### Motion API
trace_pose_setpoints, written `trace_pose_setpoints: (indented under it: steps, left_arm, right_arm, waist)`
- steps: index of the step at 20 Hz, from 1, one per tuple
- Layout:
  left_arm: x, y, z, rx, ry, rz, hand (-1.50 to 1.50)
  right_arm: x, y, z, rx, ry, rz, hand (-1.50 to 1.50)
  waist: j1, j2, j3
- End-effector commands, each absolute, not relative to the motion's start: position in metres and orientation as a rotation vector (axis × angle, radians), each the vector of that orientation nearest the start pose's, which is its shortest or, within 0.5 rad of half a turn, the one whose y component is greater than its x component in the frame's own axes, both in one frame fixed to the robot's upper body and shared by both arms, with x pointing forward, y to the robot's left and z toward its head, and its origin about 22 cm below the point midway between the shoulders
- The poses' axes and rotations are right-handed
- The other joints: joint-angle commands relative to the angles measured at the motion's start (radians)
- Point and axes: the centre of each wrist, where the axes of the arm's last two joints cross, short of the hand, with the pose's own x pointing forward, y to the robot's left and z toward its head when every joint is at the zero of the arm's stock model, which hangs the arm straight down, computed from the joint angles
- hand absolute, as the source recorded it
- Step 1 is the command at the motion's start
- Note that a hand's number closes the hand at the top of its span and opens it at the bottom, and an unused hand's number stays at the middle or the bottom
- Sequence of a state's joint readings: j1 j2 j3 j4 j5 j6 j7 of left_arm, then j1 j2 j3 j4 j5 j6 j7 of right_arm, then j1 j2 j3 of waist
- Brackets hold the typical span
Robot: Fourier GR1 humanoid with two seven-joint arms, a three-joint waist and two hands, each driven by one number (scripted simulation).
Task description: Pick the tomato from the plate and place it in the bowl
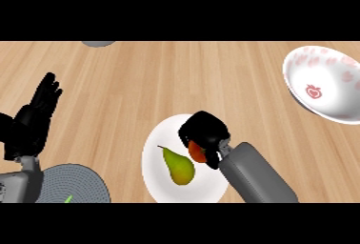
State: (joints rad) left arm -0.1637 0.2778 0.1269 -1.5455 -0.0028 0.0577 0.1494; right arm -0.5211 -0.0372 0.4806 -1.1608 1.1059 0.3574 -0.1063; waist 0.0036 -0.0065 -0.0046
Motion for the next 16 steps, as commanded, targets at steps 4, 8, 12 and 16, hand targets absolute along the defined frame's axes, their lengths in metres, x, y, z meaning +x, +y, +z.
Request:
trace_pose_setpoints:
  steps: [4,8,12,16]
  left_arm:
    - [0.281,0.303,0.041,0.33,-1.584,-0.067,0.0]
    - [0.28,0.29,0.064,0.331,-1.564,-0.069,0.0]
    - [0.27,0.309,0.052,0.333,-1.556,-0.054,0.0]
    - [0.257,0.311,0.049,0.361,-1.57,-0.058,0.0]
  right_arm:
    - [0.315,-0.092,0.005,-0.439,-1.498,1.746,1.5]
    - [0.305,-0.108,0.031,-0.534,-1.531,1.655,1.5]
    - [0.321,-0.183,0.041,-0.652,-1.291,1.518,1.5]
    - [0.303,-0.218,0.075,-0.761,-1.29,1.44,1.5]
  waist:
    - [-0.004,0.008,0.005]
    - [-0.011,0.004,0.005]
    - [-0.026,0.002,0.004]
    - [-0.02,0.0,0.004]
